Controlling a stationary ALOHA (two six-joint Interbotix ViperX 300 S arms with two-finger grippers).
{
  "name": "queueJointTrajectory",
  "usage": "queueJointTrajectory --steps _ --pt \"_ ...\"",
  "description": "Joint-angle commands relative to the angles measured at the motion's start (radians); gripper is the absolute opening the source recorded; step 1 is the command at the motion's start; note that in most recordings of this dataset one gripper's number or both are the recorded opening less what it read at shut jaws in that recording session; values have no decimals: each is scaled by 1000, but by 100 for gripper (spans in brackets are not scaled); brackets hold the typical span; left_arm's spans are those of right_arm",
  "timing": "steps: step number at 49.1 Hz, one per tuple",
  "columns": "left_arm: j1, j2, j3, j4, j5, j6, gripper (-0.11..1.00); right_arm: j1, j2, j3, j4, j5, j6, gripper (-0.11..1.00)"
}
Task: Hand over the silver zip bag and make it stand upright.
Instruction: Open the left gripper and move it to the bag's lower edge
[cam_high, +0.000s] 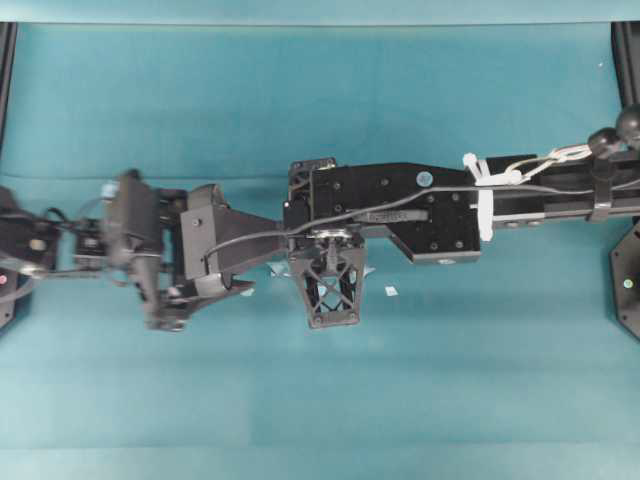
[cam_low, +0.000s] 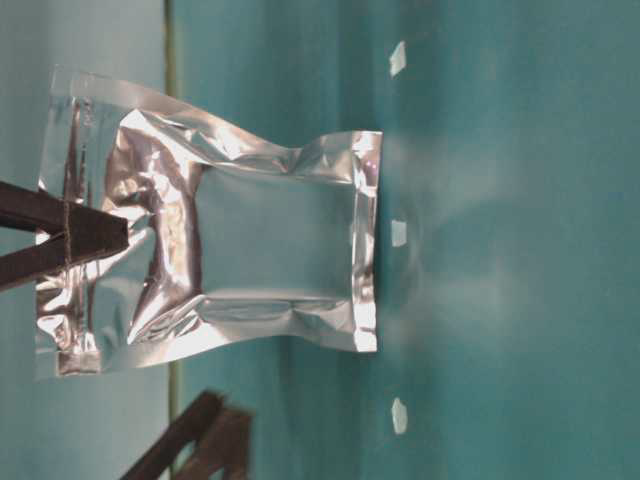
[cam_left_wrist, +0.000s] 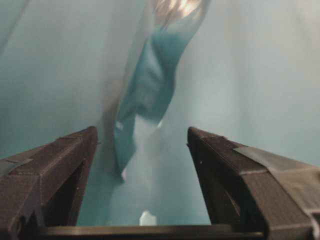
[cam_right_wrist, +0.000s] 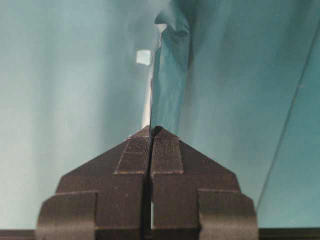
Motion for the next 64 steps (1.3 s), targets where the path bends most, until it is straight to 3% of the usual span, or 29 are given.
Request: queueJointTrajectory --steps 1,11,43,64 --pt "0 46 -38 3 -28 -2 80 -3 -9 -5 -3 -6 -5 -5" --pt "-3 120 -106 3 -74 0 80 -3 -9 -6 -3 -6 -5 -5" --pt "-6 279 -273 3 -64 0 80 -6 -9 -5 -2 -6 -5 -5" --pt "-6 291 -293 3 -15 0 79 -5 -9 -5 -2 -12 -3 -5"
